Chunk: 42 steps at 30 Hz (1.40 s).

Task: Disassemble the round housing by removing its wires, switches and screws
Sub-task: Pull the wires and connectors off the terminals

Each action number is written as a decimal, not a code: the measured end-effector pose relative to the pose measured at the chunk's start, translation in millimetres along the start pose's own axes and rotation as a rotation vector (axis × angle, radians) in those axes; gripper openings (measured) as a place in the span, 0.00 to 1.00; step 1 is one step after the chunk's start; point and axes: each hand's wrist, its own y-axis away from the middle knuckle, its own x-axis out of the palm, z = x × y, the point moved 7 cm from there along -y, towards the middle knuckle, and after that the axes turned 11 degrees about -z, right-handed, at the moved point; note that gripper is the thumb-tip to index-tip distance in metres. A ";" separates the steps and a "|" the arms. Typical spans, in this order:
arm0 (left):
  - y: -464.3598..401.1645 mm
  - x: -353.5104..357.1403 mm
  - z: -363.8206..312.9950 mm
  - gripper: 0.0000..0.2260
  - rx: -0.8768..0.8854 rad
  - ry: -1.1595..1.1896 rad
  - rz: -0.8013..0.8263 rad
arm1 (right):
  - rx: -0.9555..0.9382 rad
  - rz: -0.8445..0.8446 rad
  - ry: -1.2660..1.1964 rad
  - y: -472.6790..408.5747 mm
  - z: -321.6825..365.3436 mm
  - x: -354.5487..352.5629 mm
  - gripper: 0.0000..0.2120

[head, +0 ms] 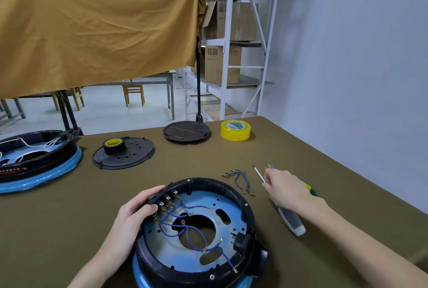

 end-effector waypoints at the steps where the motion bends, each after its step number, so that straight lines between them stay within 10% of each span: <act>1: 0.1 -0.2 -0.6 0.22 0.005 -0.001 -0.001 | 0.005 0.012 0.032 0.6 -3.2 3.6 0.09; 17: 1.5 0.9 -0.8 0.22 0.012 -0.018 0.015 | 0.014 -0.100 0.304 -19.4 -13.2 0.9 0.10; 22: 2.5 1.8 -3.2 0.22 0.029 -0.037 0.004 | -0.197 -0.304 -0.125 7.7 69.2 -24.3 0.08; 26: 3.5 1.1 -2.7 0.21 0.031 -0.050 0.004 | -0.369 -0.167 -0.437 32.9 142.0 -37.6 0.10; 42: 5.6 -0.4 -7.8 0.22 0.096 -0.133 0.030 | -0.288 0.089 -0.269 22.5 190.3 16.3 0.13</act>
